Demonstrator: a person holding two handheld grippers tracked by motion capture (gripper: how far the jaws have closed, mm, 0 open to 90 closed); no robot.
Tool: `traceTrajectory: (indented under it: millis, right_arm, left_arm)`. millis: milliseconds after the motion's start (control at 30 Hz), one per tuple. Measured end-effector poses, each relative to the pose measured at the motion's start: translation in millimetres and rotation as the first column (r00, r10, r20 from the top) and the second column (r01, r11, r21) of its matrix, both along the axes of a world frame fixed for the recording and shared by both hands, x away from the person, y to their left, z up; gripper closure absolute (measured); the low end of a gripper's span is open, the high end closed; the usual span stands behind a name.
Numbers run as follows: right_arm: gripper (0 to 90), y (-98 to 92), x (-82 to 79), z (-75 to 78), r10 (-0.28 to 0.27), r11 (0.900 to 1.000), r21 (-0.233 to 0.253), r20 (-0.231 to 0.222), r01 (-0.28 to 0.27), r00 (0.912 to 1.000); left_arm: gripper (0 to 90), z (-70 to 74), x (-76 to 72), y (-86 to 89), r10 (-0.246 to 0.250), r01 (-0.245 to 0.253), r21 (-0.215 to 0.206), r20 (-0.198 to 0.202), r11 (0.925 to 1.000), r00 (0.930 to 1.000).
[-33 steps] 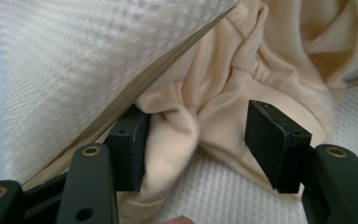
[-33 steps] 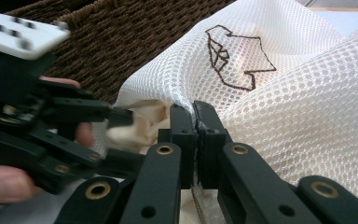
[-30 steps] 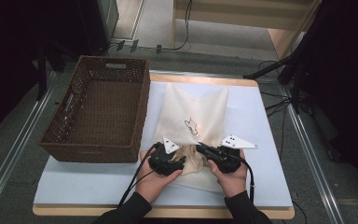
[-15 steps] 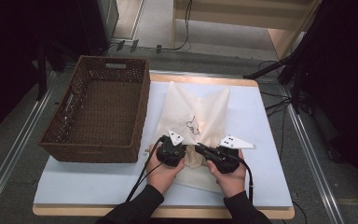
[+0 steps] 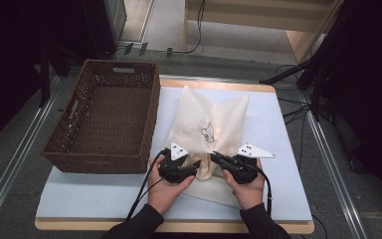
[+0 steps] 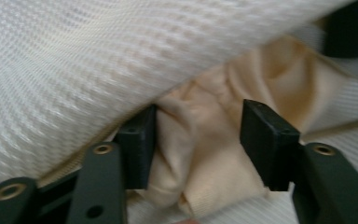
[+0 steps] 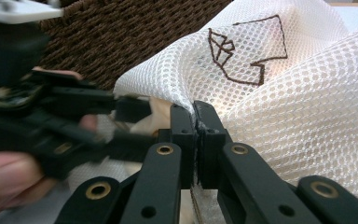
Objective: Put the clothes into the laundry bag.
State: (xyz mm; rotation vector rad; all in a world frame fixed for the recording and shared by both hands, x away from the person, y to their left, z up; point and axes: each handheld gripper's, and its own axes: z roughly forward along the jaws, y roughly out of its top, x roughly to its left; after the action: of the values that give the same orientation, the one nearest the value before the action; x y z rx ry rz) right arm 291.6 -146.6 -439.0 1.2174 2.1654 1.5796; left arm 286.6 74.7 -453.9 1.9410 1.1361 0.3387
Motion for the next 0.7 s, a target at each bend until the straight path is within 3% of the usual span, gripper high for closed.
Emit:
traceTrajectory:
  millis: [100, 200, 233, 333, 400, 433, 533, 600, 633, 667, 700]
  right_arm:
    - [88.3, 0.9, 0.1, -0.3, -0.004, 1.000, 0.001, -0.004, 0.004, 1.0000]
    - [88.3, 1.8, 0.0, -1.2, 0.000, 1.000, -0.004, -0.003, 0.000, 1.0000]
    - [88.3, 2.3, -0.3, -1.4, 0.000, 1.000, -0.005, -0.005, 0.000, 1.0000]
    - [88.3, 3.2, -0.3, -2.1, -0.001, 1.000, -0.005, -0.005, 0.001, 1.0000]
    - [88.3, 3.5, -0.1, -2.6, 0.002, 1.000, -0.010, -0.007, -0.002, 1.0000]
    - [88.3, 3.8, -0.1, -2.7, 0.001, 1.000, -0.009, -0.009, -0.001, 1.0000]
    - [88.3, 3.4, 0.7, -3.0, -0.005, 1.000, -0.010, -0.010, 0.005, 0.9999]
    - [88.4, 3.3, 1.0, -3.5, -0.016, 1.000, -0.014, -0.024, 0.016, 0.9996]
    - [88.4, 3.2, 1.3, -3.9, -0.018, 1.000, -0.019, -0.029, 0.017, 0.9994]
    - [88.5, 3.2, 1.5, -4.2, -0.021, 0.999, -0.025, -0.037, 0.020, 0.9991]
    - [88.5, 2.9, 1.9, -4.8, -0.022, 0.999, -0.032, -0.040, 0.021, 0.9989]
  left_arm:
    - [35.3, -2.0, -5.9, -10.0, -0.038, 0.038, 0.023, -0.011, 0.9990, 0.9992]
    - [32.4, -11.4, -4.3, -23.6, -0.040, 0.042, 0.088, -0.029, 0.9952, 0.9988]
    - [33.1, -13.5, -4.0, -27.8, -0.031, 0.033, 0.107, -0.016, 0.9937, 0.9994]
    - [49.2, -15.9, -3.9, -43.0, -0.007, 0.000, 0.210, 0.034, 0.9778, 0.9994]
    - [67.6, -16.5, -4.2, -53.2, -0.022, -0.005, 0.308, 0.086, 0.9515, 0.9961]
    - [73.6, -15.6, -1.8, -55.7, -0.023, -0.006, 0.321, 0.087, 0.9469, 0.9959]
    - [81.6, -12.7, 12.5, -55.4, 0.005, -0.019, 0.280, 0.049, 0.9597, 0.9988]
    - [82.4, -14.0, 21.0, -55.7, 0.048, -0.060, 0.257, 0.054, 0.9645, 0.9974]
    - [82.5, -14.9, 23.7, -55.8, 0.077, -0.094, 0.253, 0.076, 0.9629, 0.9941]
    - [82.5, -16.7, 25.4, -55.8, 0.108, -0.135, 0.257, 0.117, 0.9568, 0.9873]
    - [82.5, -20.1, 27.4, -55.2, 0.132, -0.175, 0.282, 0.167, 0.9431, 0.9771]
